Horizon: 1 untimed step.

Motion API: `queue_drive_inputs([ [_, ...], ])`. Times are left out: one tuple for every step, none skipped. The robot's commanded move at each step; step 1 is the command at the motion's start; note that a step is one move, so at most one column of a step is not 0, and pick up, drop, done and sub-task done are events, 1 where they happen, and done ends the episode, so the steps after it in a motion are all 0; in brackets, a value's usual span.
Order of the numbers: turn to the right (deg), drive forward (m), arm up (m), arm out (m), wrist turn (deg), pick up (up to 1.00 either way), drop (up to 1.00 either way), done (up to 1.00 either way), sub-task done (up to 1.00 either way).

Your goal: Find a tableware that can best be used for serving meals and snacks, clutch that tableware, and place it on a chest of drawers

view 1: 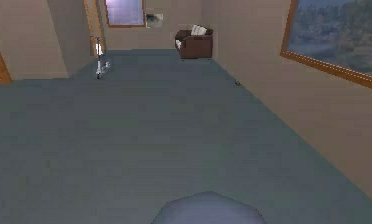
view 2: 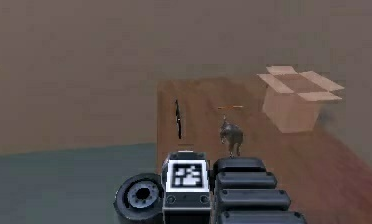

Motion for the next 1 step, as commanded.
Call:
queue_drive_inputs([
  [-45.0, 0.0, 0.0, 0.0, 0.0, 0.0, 0.0, 0.0, 0.0],
])
